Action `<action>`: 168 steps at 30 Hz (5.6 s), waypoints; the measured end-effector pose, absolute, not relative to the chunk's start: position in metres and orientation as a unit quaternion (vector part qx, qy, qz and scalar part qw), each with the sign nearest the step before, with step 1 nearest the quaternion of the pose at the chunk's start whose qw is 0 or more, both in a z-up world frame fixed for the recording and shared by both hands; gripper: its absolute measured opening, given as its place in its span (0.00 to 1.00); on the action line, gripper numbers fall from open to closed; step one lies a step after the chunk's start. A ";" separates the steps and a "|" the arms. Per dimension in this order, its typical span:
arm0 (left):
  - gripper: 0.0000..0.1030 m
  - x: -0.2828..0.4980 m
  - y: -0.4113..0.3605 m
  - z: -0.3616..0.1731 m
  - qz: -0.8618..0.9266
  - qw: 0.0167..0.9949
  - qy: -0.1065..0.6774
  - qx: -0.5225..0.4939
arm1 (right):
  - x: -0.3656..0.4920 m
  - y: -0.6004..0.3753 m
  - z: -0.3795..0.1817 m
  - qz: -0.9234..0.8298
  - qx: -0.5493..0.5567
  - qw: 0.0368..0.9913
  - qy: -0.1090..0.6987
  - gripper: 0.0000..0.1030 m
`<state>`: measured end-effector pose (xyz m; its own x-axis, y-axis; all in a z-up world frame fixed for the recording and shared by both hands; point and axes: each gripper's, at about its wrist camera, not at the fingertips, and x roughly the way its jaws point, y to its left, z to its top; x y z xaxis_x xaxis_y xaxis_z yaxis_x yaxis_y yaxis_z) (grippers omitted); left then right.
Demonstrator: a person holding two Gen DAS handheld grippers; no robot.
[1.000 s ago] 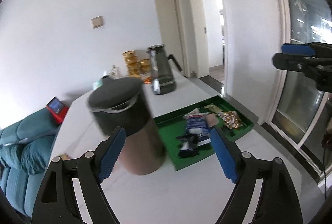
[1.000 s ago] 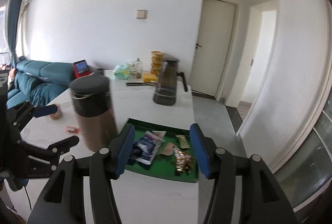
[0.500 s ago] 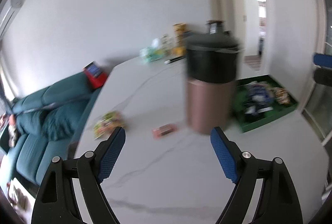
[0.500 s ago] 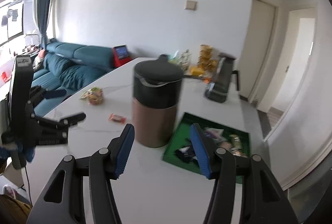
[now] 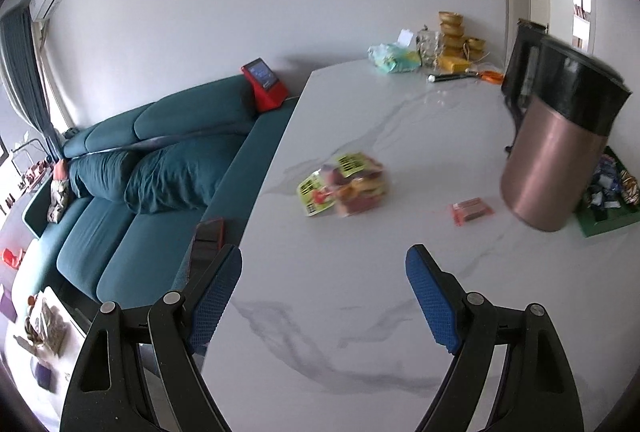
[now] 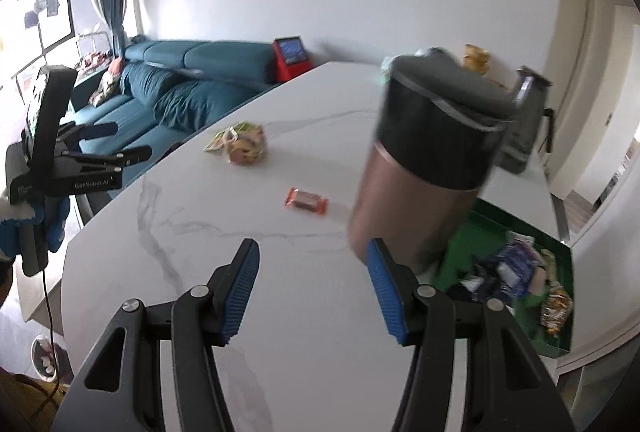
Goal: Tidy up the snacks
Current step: 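Move both open grippers back toward the remaining snacks on the table, then grasp the dried-fruit bag with the left gripper while the right grasps the orange-wrapped bar, then carry the dried-fruit bag and orange-wrapped bar over the green tray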
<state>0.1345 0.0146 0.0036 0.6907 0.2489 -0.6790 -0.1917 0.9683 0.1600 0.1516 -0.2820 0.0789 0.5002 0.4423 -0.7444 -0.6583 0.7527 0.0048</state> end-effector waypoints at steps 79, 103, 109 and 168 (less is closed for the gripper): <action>0.65 0.357 0.040 -0.112 -0.148 0.855 0.455 0.199 | 0.317 -0.129 -0.087 0.209 -0.113 0.826 0.510 0.00; 0.56 0.307 0.055 -0.081 -0.085 0.879 0.438 0.167 | 0.272 -0.129 -0.027 0.290 -0.103 0.829 0.467 0.00; 0.56 0.270 0.054 -0.063 -0.066 0.880 0.442 0.162 | 0.232 -0.139 -0.007 0.325 -0.121 0.819 0.457 0.00; 0.56 0.393 -0.414 -0.024 -0.041 0.889 0.444 0.106 | 0.375 -0.589 0.012 0.122 -0.056 0.892 0.432 0.00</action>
<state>0.3926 -0.4143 -0.0240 0.6027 0.0218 -0.7977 0.1662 0.9743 0.1522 0.3755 -0.5885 0.0122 0.5974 0.1689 -0.7839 -0.2663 0.9639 0.0047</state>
